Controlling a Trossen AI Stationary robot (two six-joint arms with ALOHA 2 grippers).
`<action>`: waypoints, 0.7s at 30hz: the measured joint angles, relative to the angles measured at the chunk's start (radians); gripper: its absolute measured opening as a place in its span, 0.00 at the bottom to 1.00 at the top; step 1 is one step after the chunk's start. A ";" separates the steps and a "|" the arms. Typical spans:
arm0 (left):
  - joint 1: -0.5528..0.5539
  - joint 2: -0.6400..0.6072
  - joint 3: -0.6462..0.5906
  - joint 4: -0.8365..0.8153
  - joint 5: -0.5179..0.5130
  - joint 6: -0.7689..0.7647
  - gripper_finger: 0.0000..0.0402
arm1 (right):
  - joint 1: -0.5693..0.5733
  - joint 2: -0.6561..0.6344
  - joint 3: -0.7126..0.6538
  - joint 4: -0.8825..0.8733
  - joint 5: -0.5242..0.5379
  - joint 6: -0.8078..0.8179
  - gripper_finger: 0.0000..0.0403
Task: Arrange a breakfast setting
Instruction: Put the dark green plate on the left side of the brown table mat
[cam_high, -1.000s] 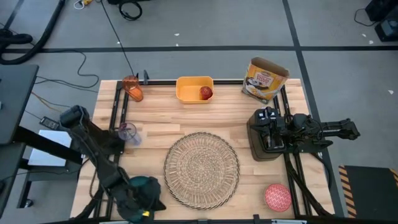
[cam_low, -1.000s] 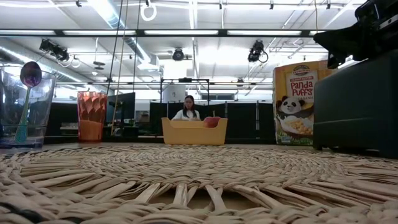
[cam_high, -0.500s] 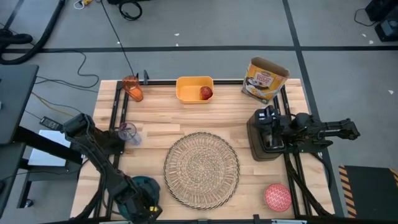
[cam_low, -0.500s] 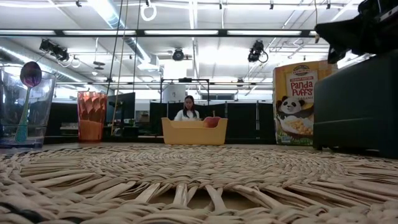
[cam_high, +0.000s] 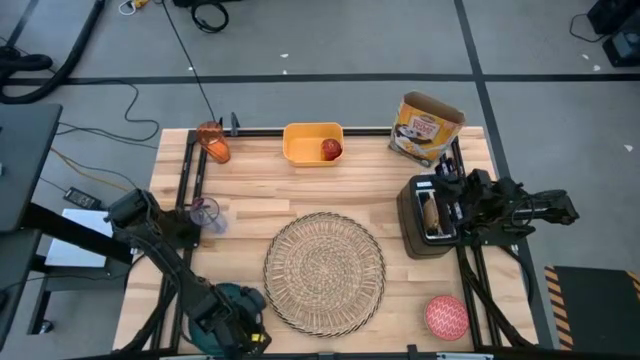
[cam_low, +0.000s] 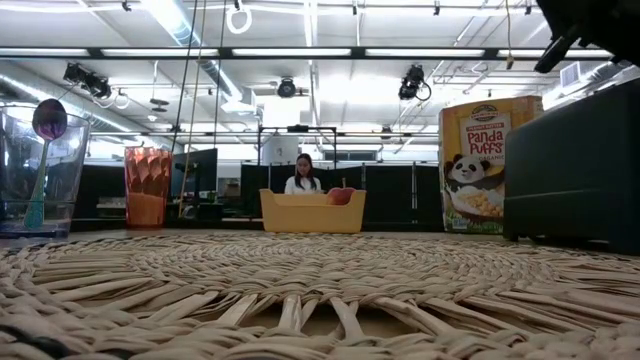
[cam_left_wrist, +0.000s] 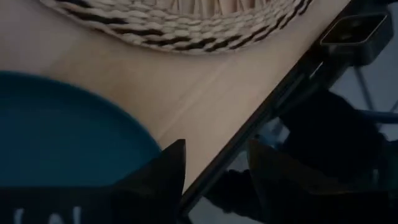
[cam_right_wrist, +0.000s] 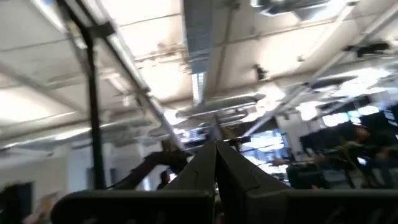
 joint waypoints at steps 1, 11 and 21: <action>-0.004 0.012 0.035 -0.049 0.001 -0.002 0.43 | 0.000 0.000 0.000 0.000 0.026 0.011 0.04; -0.046 0.201 0.166 -0.205 0.065 -0.066 0.42 | 0.000 0.000 0.000 0.032 0.256 0.004 0.04; -0.055 0.235 0.166 -0.197 0.078 -0.101 0.42 | 0.000 0.000 0.000 -0.017 0.243 -0.010 0.04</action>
